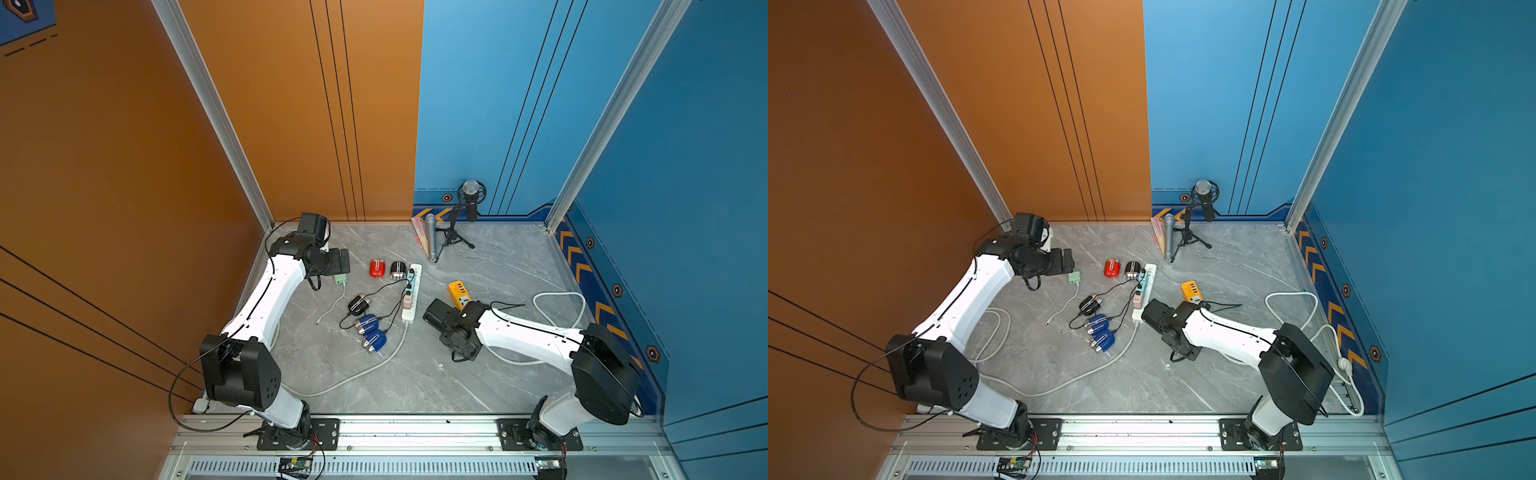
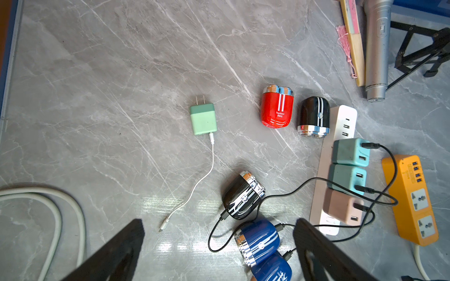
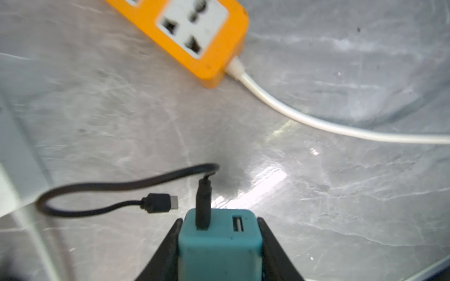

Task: Unplug the electric shaver
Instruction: Pick up the plug from the center of the board, then place the plug at the center of the board.

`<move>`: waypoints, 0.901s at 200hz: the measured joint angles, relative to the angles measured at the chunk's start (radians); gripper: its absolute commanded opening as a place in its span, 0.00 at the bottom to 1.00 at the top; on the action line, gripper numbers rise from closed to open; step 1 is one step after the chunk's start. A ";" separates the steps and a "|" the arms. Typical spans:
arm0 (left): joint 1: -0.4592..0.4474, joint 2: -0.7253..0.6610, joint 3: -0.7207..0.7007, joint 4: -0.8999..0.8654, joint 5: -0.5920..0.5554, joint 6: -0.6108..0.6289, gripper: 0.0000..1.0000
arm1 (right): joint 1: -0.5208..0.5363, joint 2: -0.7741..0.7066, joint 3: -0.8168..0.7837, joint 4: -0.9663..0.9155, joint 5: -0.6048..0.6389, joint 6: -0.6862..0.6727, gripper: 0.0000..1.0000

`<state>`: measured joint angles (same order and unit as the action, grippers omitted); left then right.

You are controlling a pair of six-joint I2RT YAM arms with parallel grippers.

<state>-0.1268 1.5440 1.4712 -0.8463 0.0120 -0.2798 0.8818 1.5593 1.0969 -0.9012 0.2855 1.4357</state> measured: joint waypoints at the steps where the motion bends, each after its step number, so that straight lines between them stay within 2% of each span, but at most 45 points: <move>1: 0.002 -0.001 0.000 0.000 0.000 -0.002 0.98 | 0.001 0.000 0.005 -0.002 0.003 -0.003 0.27; 39: 0.066 -0.050 -0.020 0.000 0.047 -0.044 0.98 | 0.016 0.010 0.320 -0.102 0.103 -0.198 0.25; 69: 0.145 -0.102 -0.040 0.000 0.073 -0.087 0.98 | 0.027 0.124 0.636 -0.139 0.169 -0.391 0.24; 90: 0.199 -0.132 -0.050 0.000 0.109 -0.109 0.98 | 0.028 0.280 0.896 -0.151 0.167 -0.537 0.25; 134: 0.303 -0.161 -0.059 0.000 0.195 -0.163 0.98 | 0.029 0.734 1.449 -0.148 0.085 -0.791 0.24; 150: 0.325 -0.190 -0.066 -0.002 0.203 -0.172 0.98 | 0.029 0.855 1.549 -0.143 0.047 -0.846 0.24; 180: 0.330 -0.254 -0.086 0.000 0.210 -0.182 0.98 | 0.034 0.956 1.567 -0.107 -0.027 -0.932 0.24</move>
<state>0.2031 1.2896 1.3849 -0.8459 0.2218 -0.4614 0.9157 2.5156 2.6640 -1.0084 0.2581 0.5041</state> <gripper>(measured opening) 0.985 0.440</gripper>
